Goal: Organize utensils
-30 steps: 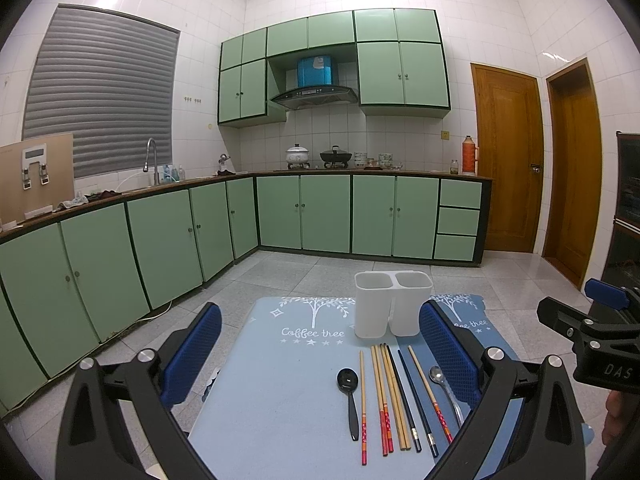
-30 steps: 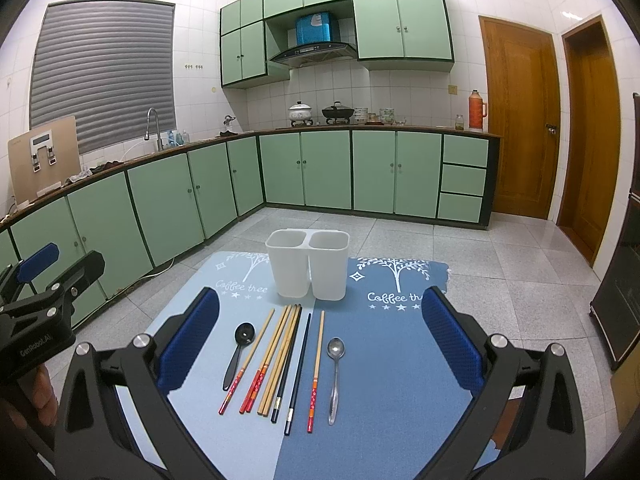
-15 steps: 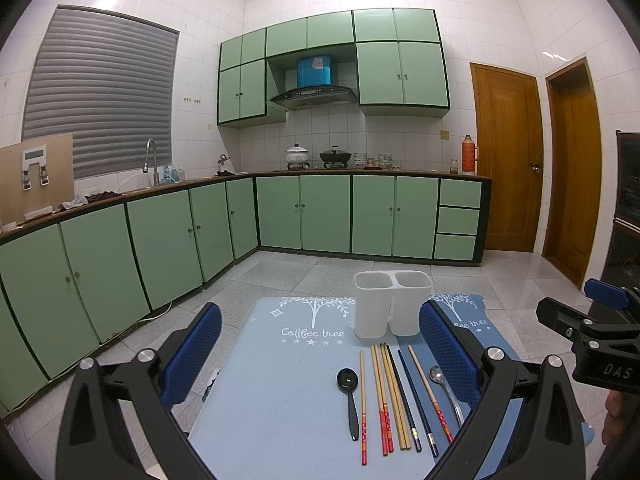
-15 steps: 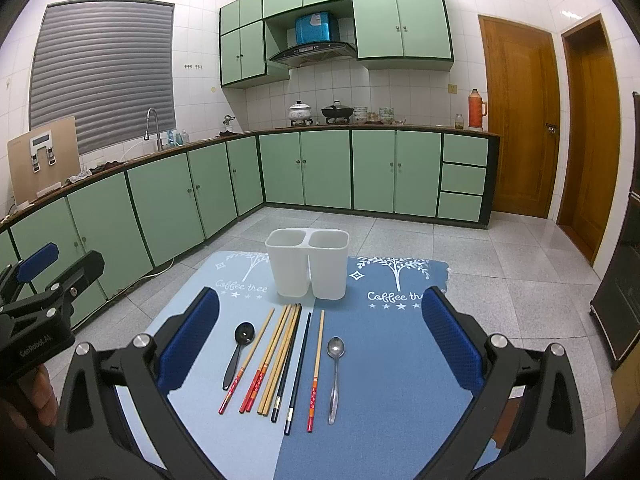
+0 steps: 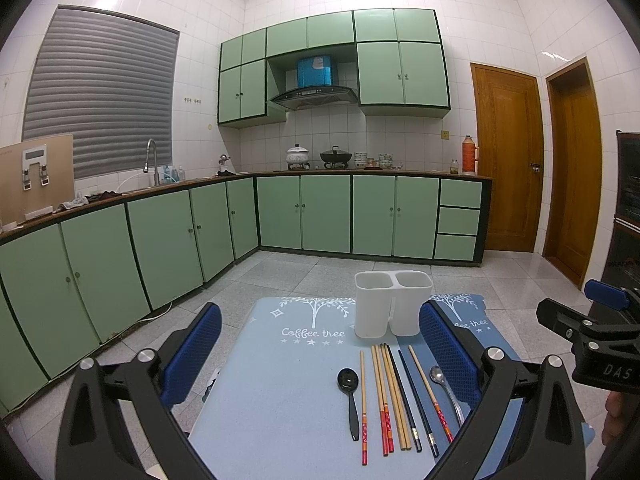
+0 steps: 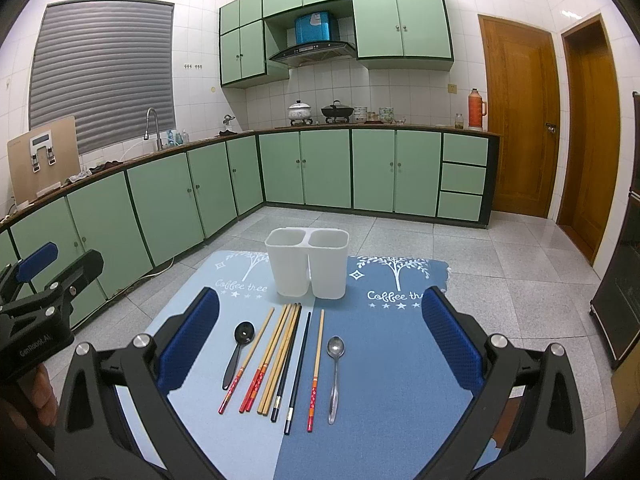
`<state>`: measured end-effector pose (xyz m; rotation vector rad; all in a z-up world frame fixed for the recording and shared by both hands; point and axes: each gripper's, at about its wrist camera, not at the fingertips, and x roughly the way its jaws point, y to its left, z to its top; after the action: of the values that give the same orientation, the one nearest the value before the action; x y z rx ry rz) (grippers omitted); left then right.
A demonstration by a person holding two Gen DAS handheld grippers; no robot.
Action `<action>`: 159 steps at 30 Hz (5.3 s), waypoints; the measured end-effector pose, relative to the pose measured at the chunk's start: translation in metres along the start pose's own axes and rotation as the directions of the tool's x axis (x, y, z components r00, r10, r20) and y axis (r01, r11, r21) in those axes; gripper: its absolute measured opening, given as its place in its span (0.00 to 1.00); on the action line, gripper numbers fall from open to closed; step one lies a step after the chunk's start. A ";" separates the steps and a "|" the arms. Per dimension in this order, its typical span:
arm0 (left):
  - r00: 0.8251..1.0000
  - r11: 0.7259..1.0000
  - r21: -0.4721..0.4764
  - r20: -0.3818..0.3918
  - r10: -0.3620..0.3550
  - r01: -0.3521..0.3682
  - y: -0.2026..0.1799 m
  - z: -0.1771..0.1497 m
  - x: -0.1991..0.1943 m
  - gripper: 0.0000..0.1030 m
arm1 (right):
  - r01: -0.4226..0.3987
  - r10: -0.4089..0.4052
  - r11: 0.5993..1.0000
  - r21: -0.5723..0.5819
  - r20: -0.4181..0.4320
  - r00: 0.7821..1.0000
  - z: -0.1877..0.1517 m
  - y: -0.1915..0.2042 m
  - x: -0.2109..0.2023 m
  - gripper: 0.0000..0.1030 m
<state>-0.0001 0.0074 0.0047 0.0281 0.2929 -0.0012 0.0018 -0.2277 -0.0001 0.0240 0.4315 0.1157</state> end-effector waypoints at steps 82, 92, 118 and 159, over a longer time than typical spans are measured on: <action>0.798 1.000 0.011 -0.602 -0.013 0.025 -0.013 -0.125 0.286 0.94 | 0.014 -0.018 1.000 -0.011 -0.594 0.804 -0.103 -0.036 0.279 0.26; 0.765 1.000 0.012 -0.643 -0.014 0.028 -0.015 -0.135 0.304 0.90 | 0.007 -0.013 1.000 -0.012 -0.589 0.808 -0.104 -0.036 0.279 0.26; 0.833 0.978 -0.032 -0.518 -0.192 0.205 -0.025 -0.102 0.279 0.30 | -0.027 0.035 0.999 0.024 -0.516 0.856 -0.086 -0.043 0.259 0.25; 0.968 0.969 0.016 0.030 -0.248 0.248 -0.048 0.092 0.296 0.29 | -0.205 0.203 0.978 0.044 0.044 0.978 0.120 -0.072 0.255 0.24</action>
<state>0.3098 -0.0426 0.0055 0.0031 0.2635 -0.2518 0.2897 -0.2688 -0.0008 0.1180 0.3913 0.3069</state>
